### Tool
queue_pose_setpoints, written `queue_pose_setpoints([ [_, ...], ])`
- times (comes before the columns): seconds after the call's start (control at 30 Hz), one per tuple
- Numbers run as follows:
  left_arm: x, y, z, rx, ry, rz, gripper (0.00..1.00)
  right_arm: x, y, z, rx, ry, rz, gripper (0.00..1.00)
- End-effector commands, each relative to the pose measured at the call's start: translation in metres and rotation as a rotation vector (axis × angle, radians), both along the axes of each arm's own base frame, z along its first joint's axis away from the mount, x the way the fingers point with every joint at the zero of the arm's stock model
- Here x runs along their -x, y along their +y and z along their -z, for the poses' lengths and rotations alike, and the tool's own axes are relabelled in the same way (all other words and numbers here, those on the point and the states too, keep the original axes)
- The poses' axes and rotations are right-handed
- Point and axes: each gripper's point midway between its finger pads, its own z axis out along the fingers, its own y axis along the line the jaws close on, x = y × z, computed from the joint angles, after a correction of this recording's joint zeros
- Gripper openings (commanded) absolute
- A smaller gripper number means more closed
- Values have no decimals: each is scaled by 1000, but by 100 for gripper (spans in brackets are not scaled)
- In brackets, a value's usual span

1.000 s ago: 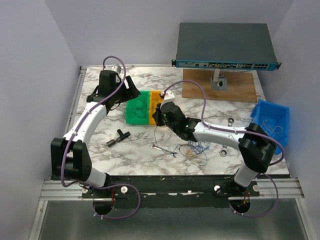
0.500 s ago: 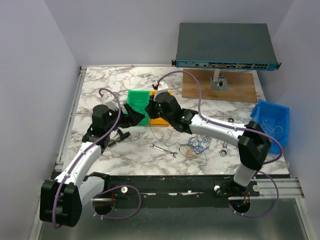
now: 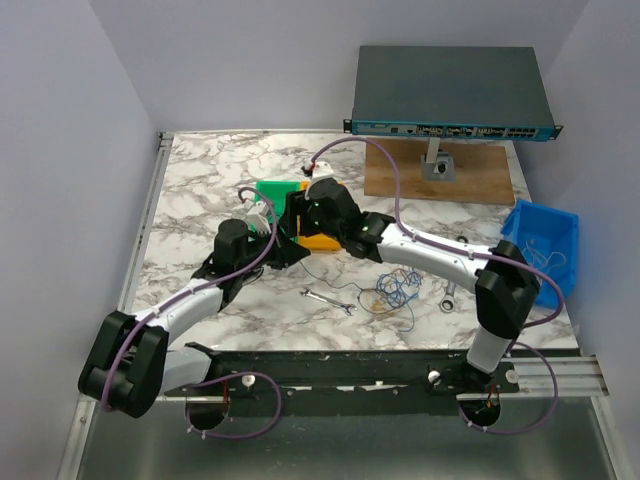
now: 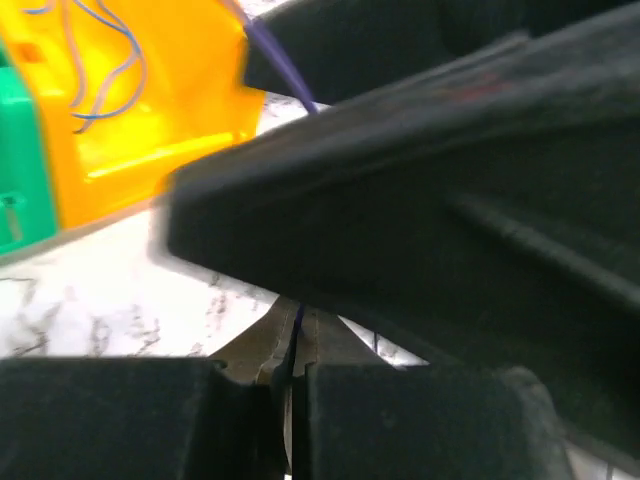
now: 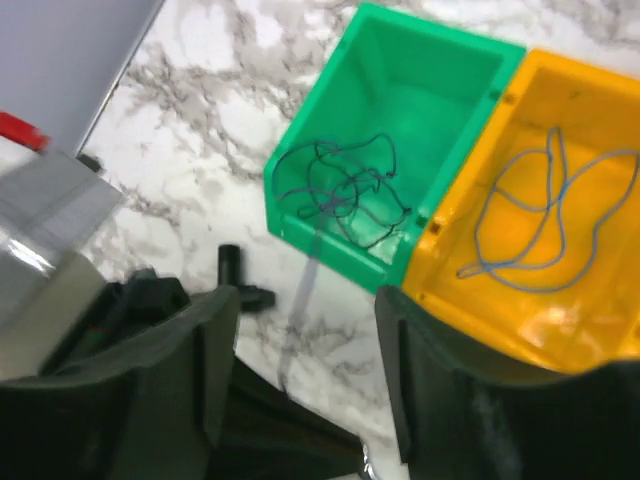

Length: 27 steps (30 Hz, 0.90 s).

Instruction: Untangle the cables

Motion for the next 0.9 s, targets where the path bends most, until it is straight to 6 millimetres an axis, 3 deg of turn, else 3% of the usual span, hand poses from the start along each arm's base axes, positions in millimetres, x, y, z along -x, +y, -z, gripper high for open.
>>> queue_pose_setpoints([
  [0.0, -18, 2, -27, -17, -78, -36, 0, 3, -30, 2, 43, -4, 52, 74],
  [0.17, -25, 15, -36, -42, -59, -52, 0, 26, -97, 16, 85, -38, 127, 77],
  [0.33, -32, 24, -44, -81, -41, -49, 0, 60, -144, 61, 165, -5, 111, 79],
  [0.47, -41, 29, -47, -137, 1, -42, 0, 80, -151, 104, 258, 54, 13, 81],
  [0.7, -48, 26, -50, -141, 57, -34, 0, 66, -169, 163, 483, 138, 131, 80],
  [0.8, -55, 32, -54, -162, 65, -64, 0, 58, -192, 180, 601, 155, 263, 67],
  [0.87, -62, 40, -57, -169, 76, -105, 0, 59, -209, 187, 646, 164, 346, 45],
])
